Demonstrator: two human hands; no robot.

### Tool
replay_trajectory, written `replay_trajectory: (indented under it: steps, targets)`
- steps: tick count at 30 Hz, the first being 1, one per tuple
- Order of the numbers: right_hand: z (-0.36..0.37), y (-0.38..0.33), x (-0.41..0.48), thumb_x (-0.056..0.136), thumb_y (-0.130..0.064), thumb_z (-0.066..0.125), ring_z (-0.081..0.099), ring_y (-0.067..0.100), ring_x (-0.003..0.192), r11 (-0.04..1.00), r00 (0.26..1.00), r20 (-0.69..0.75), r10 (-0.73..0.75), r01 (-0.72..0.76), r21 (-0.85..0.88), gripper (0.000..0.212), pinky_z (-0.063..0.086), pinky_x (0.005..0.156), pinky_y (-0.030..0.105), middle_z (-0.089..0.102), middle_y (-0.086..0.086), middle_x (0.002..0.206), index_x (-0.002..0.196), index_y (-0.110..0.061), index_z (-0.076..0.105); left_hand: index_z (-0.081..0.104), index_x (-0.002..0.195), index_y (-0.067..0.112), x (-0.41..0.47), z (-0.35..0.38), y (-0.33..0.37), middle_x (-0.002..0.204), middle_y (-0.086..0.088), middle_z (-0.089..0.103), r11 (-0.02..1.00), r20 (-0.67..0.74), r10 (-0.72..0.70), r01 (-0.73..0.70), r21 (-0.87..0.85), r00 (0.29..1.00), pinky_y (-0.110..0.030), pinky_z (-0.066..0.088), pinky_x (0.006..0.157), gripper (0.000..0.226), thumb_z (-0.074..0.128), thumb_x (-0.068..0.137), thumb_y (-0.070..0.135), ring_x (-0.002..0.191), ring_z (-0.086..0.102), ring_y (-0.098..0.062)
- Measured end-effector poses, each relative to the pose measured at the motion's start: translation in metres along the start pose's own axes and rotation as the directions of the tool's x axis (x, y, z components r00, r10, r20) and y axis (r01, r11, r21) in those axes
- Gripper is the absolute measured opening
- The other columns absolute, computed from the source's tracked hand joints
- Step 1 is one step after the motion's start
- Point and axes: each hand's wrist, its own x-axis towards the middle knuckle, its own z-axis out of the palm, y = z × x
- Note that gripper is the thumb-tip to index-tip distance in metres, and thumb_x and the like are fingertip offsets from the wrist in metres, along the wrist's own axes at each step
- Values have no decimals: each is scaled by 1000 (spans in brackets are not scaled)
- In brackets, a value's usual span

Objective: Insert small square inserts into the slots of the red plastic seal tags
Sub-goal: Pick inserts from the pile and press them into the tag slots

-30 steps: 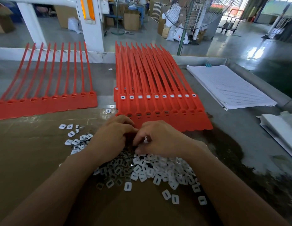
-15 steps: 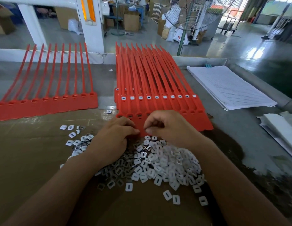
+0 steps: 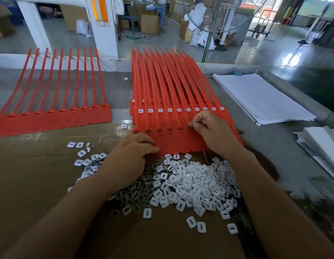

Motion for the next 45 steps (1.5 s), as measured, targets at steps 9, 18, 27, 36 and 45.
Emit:
replay_trajectory:
  steps: [9, 18, 27, 36, 45]
  targets:
    - [-3, 7, 2, 92, -11, 50, 56, -6, 87, 997, 998, -59, -3, 8, 80, 10, 38, 68, 1, 65, -8, 93, 85, -17, 51, 61, 118, 25, 1, -1, 2, 126, 11, 48, 1000, 8, -5, 5, 10, 1000, -4, 11, 84, 49, 41, 83, -2, 116, 32, -5]
    - [-8, 15, 4, 87, -10, 58, 52, -4, 67, 995, 974, -224, 26, -5, 95, 15, 42, 68, 13, 58, -14, 74, 78, -22, 57, 60, 119, 26, 0, -2, 3, 128, 12, 47, 1000, 18, -21, 21, 2, 1000, -11, 14, 92, 47, 41, 84, -1, 119, 32, -5]
    - [-14, 20, 10, 81, -5, 64, 61, 8, 73, 982, 976, -154, 154, -134, 132, 27, 50, 74, 26, 63, -8, 77, 76, -30, 56, 60, 118, 26, 1, -2, 3, 127, 12, 47, 1000, 15, -20, 20, -3, 1000, -14, 15, 96, 46, 45, 83, 0, 120, 33, -5]
    - [-10, 23, 14, 86, -12, 62, 48, -6, 69, 988, 984, -98, 149, -152, -23, 11, 34, 63, 9, 52, -21, 73, 83, -22, 66, 63, 115, 24, 2, -1, 1, 124, 11, 49, 1000, 3, -14, 14, -12, 1000, -10, 15, 93, 46, 46, 81, -2, 117, 34, -5]
    - [-6, 24, 18, 83, -12, 66, 52, 6, 83, 983, 984, -98, 146, -156, -100, 9, 41, 78, 24, 54, -16, 77, 90, -15, 70, 63, 115, 25, 5, -1, 1, 123, 12, 49, 1000, 4, -22, 22, -10, 1000, -13, 16, 94, 45, 46, 82, 0, 116, 34, -4]
